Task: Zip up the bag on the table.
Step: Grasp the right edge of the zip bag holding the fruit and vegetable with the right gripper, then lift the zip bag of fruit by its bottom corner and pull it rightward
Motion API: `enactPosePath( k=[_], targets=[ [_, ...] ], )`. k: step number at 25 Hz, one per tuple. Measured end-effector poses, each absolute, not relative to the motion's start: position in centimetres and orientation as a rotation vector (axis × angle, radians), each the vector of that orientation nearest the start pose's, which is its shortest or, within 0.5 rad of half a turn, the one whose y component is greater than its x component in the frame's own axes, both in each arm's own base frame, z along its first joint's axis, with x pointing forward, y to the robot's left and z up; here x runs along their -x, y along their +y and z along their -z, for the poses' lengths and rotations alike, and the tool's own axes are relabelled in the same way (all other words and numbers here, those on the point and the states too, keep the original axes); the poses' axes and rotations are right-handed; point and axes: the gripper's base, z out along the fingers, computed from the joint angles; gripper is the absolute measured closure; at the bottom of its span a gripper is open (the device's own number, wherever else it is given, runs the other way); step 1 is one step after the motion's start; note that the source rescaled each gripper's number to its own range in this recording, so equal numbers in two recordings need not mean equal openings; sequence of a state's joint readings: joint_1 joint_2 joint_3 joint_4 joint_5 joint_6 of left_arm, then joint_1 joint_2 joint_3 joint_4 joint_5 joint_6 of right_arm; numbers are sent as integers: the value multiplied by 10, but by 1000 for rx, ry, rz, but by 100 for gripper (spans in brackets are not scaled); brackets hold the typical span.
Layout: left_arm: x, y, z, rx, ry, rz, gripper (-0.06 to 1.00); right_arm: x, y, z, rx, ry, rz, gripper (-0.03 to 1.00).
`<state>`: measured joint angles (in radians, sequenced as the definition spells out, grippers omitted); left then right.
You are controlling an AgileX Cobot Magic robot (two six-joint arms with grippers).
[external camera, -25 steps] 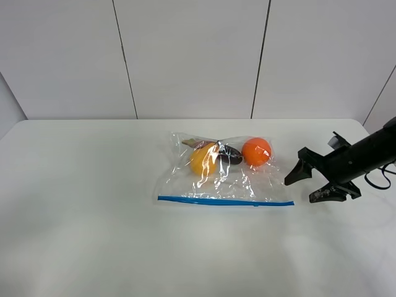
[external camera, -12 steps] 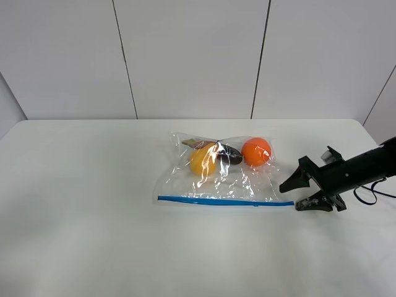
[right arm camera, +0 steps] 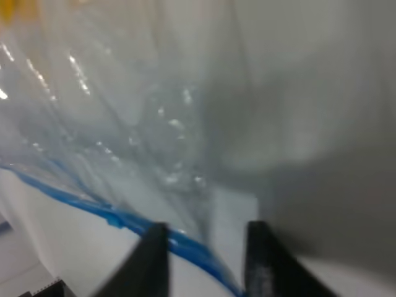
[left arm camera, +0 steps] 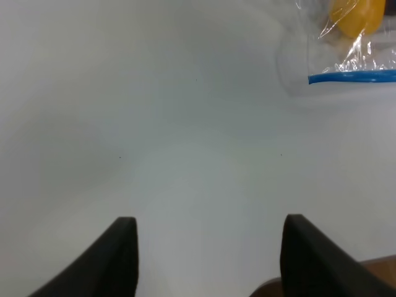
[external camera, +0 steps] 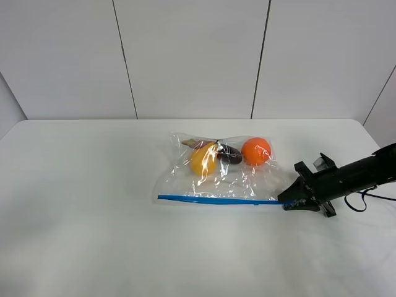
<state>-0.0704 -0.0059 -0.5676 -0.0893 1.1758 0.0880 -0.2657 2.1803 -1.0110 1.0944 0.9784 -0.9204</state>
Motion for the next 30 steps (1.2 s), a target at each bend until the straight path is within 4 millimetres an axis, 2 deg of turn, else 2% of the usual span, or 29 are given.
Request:
enactPosePath(
  k=[2,4,16,30],
  targets=[
    [20,-6,-287,-179,2076,96,-5,-330,-20,-60,-306,2814,-1249,89],
    [20,-6,-287,-179,2076,96,-5,-330,-20,-60,-306,2814,-1249,96],
    [20,-6,-287,-179,2076,96,-5,-329,-19,-64,-273,2807,-1280,97],
    [20,-6,-287,-179,2076,96,-5,-331,-14,-142,-127,2623,-1295,97]
  ],
)
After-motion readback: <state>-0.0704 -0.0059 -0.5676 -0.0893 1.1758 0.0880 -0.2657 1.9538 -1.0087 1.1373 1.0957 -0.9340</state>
